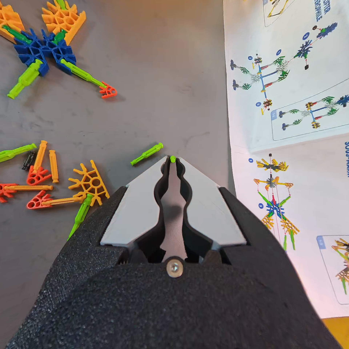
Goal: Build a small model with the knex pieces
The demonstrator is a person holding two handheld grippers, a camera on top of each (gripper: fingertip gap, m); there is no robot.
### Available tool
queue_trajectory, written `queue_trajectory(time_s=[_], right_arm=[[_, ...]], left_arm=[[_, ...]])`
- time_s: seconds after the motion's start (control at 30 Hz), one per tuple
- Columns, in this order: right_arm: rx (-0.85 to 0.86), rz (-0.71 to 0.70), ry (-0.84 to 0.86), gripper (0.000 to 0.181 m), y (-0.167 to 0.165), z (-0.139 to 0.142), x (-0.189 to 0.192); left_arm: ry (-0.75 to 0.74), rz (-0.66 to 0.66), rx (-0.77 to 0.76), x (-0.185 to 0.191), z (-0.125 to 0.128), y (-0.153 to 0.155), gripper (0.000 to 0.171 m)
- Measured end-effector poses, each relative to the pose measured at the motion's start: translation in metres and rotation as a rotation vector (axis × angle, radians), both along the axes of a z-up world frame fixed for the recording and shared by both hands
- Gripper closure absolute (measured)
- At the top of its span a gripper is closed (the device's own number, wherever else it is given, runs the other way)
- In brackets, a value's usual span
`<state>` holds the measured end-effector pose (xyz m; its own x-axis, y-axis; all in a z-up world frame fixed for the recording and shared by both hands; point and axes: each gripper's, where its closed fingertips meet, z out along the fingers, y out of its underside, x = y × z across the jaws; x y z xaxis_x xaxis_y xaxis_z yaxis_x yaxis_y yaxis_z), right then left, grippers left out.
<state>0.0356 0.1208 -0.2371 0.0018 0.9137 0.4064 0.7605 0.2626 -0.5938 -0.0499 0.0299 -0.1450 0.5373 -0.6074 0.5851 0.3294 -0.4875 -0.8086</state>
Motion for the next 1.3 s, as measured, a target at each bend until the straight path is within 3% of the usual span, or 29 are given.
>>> queue_trajectory(time_s=[0.1,0.23,0.43,0.6,0.87,0.93,1.17,1.3], right_arm=[[-0.027,0.026,-0.007,0.174,-0.005,0.000,0.002],[-0.130,0.042,0.021,0.145,-0.015,0.007,0.002],[-0.326,0.187,0.389,0.145,-0.062,0.088,-0.030],[-0.588,0.346,0.534,0.155,-0.113,0.119,-0.045],[-0.663,0.377,0.506,0.164,-0.130,0.107,-0.053],[-0.677,0.402,0.485,0.178,-0.135,0.103,-0.053],[-0.747,0.413,0.510,0.179,-0.123,0.114,-0.038],[-0.746,0.433,0.509,0.178,-0.128,0.112,-0.039]], left_arm=[[0.002,-0.013,-0.005,0.003,-0.001,-0.001,0.166],[-0.004,-0.035,-0.008,0.006,-0.001,-0.003,0.166],[-0.076,-0.160,0.038,0.020,0.014,-0.017,0.166],[0.012,-0.269,0.089,0.042,0.013,-0.033,0.166],[0.190,-0.365,0.070,0.064,-0.010,-0.047,0.166],[0.205,-0.365,0.060,0.062,-0.013,-0.047,0.166],[0.061,-0.336,0.097,0.043,0.014,-0.042,0.166],[0.092,-0.349,0.110,0.042,0.013,-0.045,0.166]])
